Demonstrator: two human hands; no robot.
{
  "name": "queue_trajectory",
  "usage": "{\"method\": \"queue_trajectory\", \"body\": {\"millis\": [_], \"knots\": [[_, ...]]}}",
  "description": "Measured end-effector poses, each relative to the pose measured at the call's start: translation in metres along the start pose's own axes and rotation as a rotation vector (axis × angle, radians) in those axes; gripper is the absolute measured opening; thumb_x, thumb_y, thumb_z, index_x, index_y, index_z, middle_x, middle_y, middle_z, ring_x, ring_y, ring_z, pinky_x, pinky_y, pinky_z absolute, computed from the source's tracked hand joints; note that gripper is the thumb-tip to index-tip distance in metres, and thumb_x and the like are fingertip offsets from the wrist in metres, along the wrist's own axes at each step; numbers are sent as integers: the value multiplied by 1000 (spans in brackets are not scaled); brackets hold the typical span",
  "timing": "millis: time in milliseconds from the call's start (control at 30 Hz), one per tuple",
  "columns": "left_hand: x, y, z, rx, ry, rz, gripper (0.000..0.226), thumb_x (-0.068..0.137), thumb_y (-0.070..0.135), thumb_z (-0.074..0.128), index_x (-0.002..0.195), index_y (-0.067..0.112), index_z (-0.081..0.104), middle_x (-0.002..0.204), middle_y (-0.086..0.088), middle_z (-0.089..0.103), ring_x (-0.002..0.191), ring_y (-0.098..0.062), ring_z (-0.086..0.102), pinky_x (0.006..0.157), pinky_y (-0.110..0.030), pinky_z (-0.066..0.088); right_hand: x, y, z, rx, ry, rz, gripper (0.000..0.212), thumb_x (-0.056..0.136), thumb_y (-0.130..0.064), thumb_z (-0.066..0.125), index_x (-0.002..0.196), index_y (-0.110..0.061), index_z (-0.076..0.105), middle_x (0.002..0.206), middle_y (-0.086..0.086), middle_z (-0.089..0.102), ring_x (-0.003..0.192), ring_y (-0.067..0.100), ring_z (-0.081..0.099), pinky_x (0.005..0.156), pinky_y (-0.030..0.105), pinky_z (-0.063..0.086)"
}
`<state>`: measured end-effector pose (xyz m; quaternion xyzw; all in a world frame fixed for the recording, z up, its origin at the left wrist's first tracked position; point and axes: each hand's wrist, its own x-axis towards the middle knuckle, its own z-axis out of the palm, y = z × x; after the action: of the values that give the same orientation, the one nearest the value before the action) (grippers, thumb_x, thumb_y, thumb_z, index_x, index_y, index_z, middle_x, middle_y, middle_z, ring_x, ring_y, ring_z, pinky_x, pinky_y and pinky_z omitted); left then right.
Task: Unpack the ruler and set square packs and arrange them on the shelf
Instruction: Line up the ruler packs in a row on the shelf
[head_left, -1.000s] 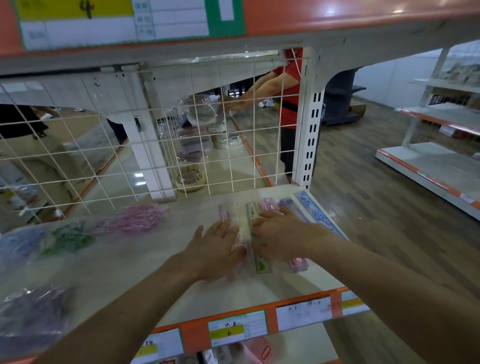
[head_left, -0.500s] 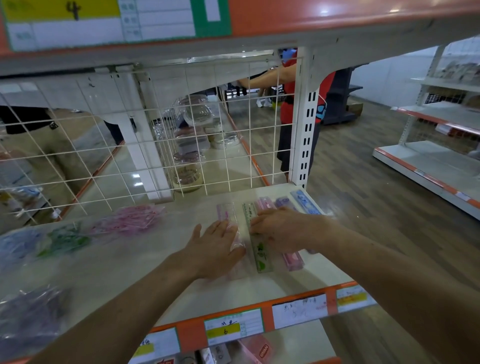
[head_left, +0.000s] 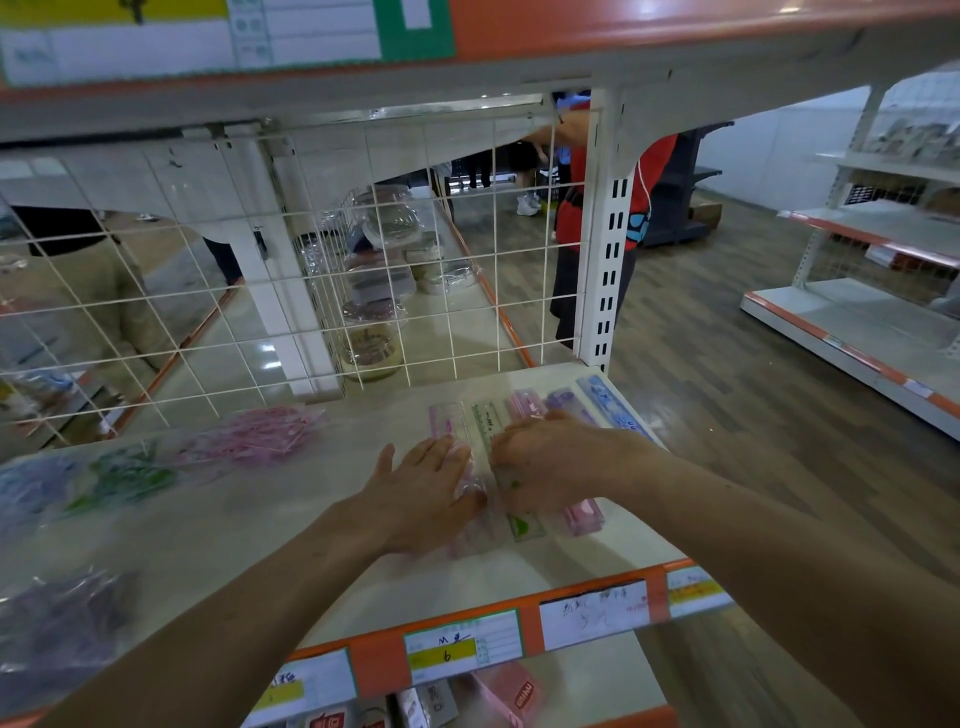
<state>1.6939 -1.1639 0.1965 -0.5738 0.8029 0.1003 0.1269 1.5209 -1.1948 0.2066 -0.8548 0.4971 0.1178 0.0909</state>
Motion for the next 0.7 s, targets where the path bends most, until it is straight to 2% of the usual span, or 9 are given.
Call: {"method": "queue_trajectory", "body": {"millis": [133,333,467,533,600,700], "knots": [[1,2,0,-5,4,5,64,99,53,16,152,22,-2,160,1,-9,146,-15,-10,115,-49,-10,-2,-3,-5,-8,11,-1,31,82,-44,54,108,-29,61,117,-2,57,116,24,48,106,46,34],[0,4,-1,-10,4,-1,65,99,53,17,152,22,-2,160,0,-9,146,-15,-10,115,-49,-10,-2,-6,-4,21,-4,50,38,79,-42,57,114,-29,58,123,0,53,119,28,44,100,49,41],[-1,5,-7,1,-3,-16,66,99,55,19,153,21,-2,160,0,-7,147,-16,-9,115,-49,-9,-9,-9,-8,40,24,39,26,85,-39,57,107,-24,59,113,-1,60,106,24,56,93,43,48],[-1,6,-17,8,15,-15,67,99,54,20,153,20,-2,160,-2,-7,147,-17,-7,116,-49,-7,-16,-5,-21,90,61,56,33,91,-38,54,121,-24,56,122,-2,59,107,22,58,95,41,48],[0,10,-33,28,51,-2,66,100,51,22,152,17,-1,160,-3,-5,147,-18,-5,116,-49,-5,-25,6,-40,89,106,69,38,95,-33,49,132,-23,52,132,-3,54,118,21,52,100,37,42],[6,23,-56,25,86,23,62,101,45,25,153,17,4,161,-3,1,147,-18,0,117,-49,-4,-36,35,-58,75,93,108,23,97,-19,45,110,-22,64,118,-2,58,115,22,51,91,29,45]]}}
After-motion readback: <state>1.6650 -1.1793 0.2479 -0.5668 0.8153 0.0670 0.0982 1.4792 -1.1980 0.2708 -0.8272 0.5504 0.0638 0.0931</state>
